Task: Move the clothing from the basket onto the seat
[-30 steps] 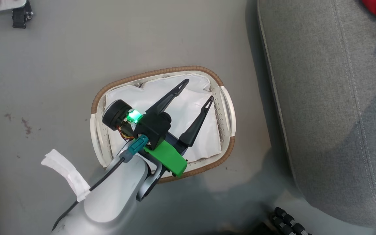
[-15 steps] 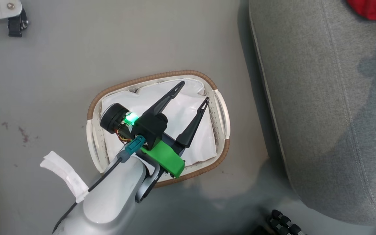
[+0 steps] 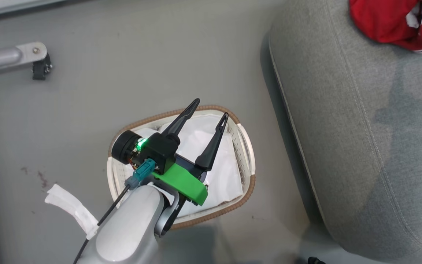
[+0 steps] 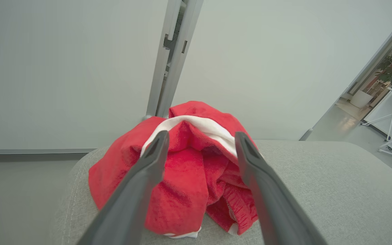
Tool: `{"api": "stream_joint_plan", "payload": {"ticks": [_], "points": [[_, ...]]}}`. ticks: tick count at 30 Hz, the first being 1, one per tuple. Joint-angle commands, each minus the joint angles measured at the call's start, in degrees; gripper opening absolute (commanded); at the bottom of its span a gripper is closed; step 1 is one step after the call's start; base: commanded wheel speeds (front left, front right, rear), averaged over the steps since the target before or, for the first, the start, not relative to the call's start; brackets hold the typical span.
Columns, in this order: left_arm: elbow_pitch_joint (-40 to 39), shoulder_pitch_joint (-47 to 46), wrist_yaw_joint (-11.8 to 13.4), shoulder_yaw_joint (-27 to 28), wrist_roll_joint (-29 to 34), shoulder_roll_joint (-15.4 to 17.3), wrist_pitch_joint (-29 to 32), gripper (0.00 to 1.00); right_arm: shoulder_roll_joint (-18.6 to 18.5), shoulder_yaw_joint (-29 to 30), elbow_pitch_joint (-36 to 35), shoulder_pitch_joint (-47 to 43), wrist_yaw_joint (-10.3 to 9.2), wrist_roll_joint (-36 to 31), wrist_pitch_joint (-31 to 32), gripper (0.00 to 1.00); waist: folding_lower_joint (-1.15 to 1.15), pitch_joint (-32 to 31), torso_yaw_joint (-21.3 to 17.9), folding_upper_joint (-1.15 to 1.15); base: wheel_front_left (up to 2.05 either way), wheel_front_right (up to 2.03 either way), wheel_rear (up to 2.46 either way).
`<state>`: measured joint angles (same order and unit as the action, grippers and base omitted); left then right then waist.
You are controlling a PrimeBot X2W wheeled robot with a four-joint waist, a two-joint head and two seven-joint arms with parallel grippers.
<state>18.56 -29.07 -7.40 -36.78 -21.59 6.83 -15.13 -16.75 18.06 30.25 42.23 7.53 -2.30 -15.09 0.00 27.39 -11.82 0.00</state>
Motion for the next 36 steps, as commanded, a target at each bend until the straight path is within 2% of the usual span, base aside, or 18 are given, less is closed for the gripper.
{"api": "stream_joint_plan", "payload": {"ticks": [1, 8, 17, 23, 31, 36], "points": [[-0.2, 1.2, -0.2, 0.8, -0.2, -0.4, 0.0, 1.00, -0.5, -0.6, -0.3, -0.9, -0.08, 0.2, -0.1, 1.00, 0.00, -4.2, 1.2, 0.00, 0.00, 0.00, 0.00], [-0.6, 5.4, 0.1, 8.1, 0.3, -2.5, 0.0, 1.00, -0.9, -4.4, 1.7, -1.0, -0.08, 1.8, -0.1, 1.00, 0.00, -10.9, 4.2, 0.00, 0.00, 0.00, 0.00], [-1.0, 12.4, 0.9, 20.5, 1.2, -3.5, 0.0, 1.00, 3.8, -12.8, 2.4, -4.6, -0.08, 3.5, -0.1, 1.00, 0.00, -17.4, 8.2, 0.00, 0.00, 0.00, 0.00], [-1.2, 17.3, 1.5, 27.8, 1.8, -3.7, 0.0, 1.00, 8.0, -15.2, 0.2, -9.9, -0.08, 6.4, -0.1, 1.00, 0.00, -20.1, 10.0, 0.00, 0.00, 0.00, 0.00], [-0.3, 22.3, 0.9, 31.9, 1.8, -3.9, 0.0, 1.00, 12.5, -14.5, -5.3, -20.0, -0.08, 9.2, -0.1, 1.00, 0.00, -22.5, 11.8, 0.00, 0.00, 0.00, 0.00], [0.2, 24.8, 0.6, 31.9, 1.0, -3.9, 0.0, 1.00, 13.7, -13.3, -9.2, -26.1, -0.08, 9.7, -0.1, 1.00, 0.00, -24.0, 12.3, 0.00, 0.00, 0.00, 0.00]]}}
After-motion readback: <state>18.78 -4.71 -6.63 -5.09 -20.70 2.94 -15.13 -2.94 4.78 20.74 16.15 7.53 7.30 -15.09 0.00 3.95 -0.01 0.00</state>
